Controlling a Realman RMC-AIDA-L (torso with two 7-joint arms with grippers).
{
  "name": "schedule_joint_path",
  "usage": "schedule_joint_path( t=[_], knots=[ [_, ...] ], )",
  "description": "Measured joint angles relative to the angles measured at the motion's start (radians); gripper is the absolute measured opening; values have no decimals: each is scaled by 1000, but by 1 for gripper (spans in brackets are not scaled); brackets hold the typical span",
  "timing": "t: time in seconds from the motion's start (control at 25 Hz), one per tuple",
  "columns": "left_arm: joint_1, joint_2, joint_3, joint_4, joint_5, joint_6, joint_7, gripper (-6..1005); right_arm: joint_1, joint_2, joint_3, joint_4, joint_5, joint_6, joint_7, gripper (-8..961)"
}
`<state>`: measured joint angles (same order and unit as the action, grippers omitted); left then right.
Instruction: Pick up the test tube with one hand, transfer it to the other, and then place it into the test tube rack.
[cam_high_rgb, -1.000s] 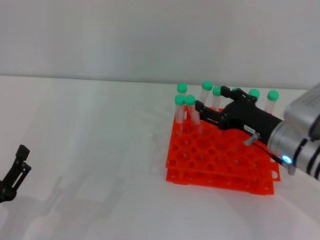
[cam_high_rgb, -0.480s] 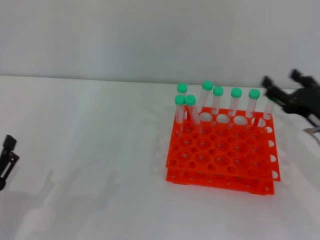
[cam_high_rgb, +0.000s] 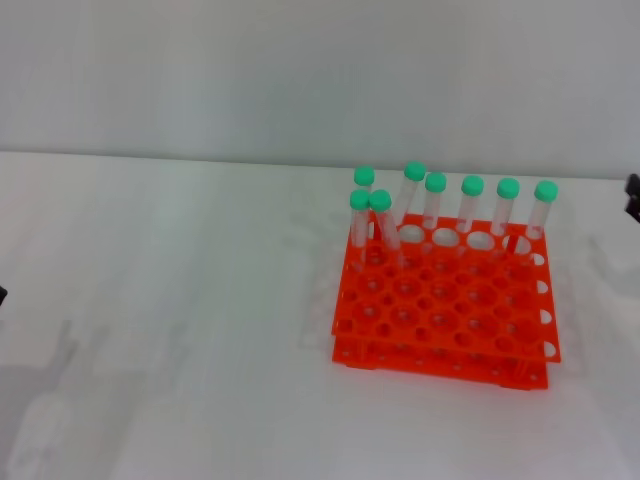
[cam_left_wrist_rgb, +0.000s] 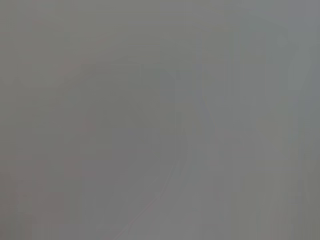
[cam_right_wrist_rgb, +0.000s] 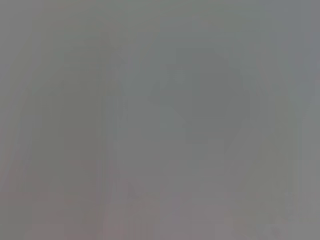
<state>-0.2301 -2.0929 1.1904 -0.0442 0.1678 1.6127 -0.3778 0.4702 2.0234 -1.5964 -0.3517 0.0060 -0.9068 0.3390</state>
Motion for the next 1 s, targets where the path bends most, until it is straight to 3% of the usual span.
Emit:
schedule_joint_path(
  t=[0.32, 1.0],
  knots=[
    [-24, 2, -34, 5, -33, -73, -8, 893, -1, 0, 79, 51, 2, -9, -14, 857],
    [-86, 1, -65, 1, -47, -127, -8, 893, -1, 0, 99, 57, 3, -11, -18, 858]
  ],
)
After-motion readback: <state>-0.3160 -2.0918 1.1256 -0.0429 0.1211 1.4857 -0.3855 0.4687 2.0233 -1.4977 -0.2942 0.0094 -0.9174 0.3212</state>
